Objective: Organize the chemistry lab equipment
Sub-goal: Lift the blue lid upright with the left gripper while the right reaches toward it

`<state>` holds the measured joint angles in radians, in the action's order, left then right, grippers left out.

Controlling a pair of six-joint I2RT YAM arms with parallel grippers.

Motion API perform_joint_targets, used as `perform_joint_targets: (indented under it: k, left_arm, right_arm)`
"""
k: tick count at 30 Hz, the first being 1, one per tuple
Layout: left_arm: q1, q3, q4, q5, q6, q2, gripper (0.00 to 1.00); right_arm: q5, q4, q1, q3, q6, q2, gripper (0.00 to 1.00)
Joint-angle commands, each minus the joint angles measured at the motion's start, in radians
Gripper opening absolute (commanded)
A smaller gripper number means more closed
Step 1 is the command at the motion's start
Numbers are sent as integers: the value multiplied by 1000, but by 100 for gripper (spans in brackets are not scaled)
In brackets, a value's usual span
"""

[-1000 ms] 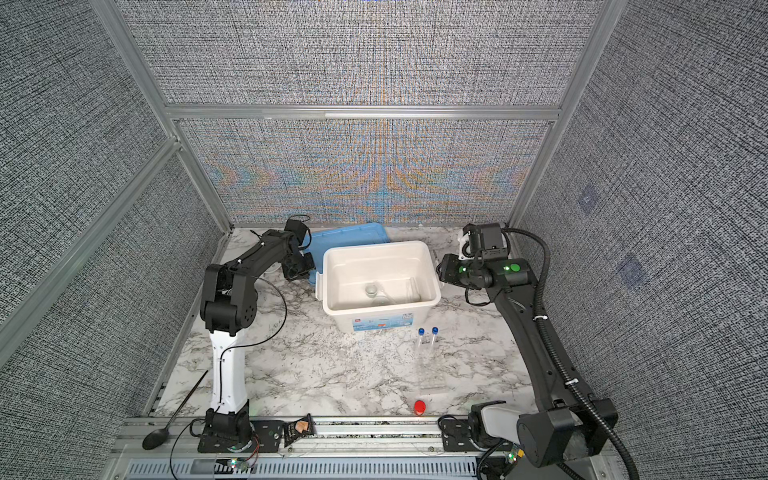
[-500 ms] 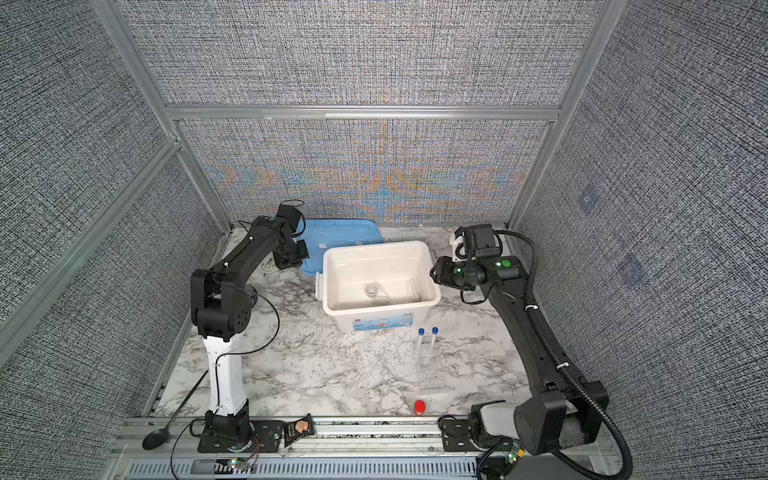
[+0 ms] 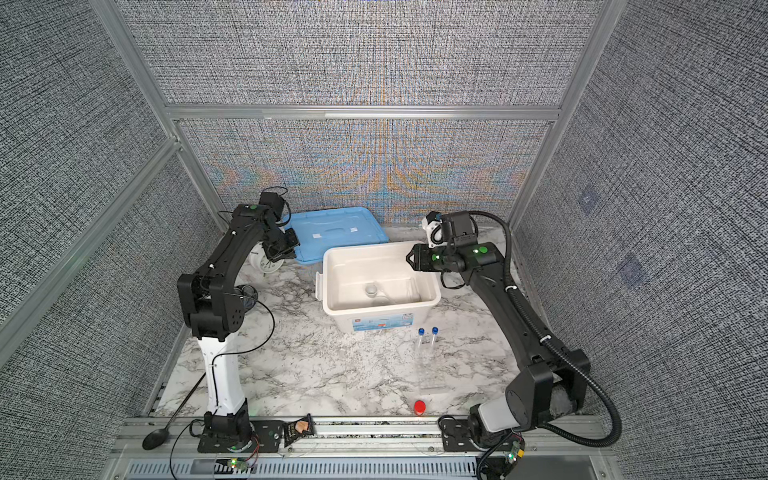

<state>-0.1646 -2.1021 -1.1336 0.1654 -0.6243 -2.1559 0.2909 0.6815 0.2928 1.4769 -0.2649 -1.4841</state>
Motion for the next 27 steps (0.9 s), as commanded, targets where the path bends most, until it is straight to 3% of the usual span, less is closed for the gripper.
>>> perform_joint_targets:
  k: [1,17,27]
  left_arm:
    - [4,24,34,127,-33,23,0]
    - [8,115,192,339,-161,100,0]
    - [19,190,226,214,-195,154,0]
  right_arm:
    - [2,-26,12,30,-16,-30,50]
    - [-25,-47,21,46,-92,-42,51]
    - [-36,-49,21,25,-127,-33,51]
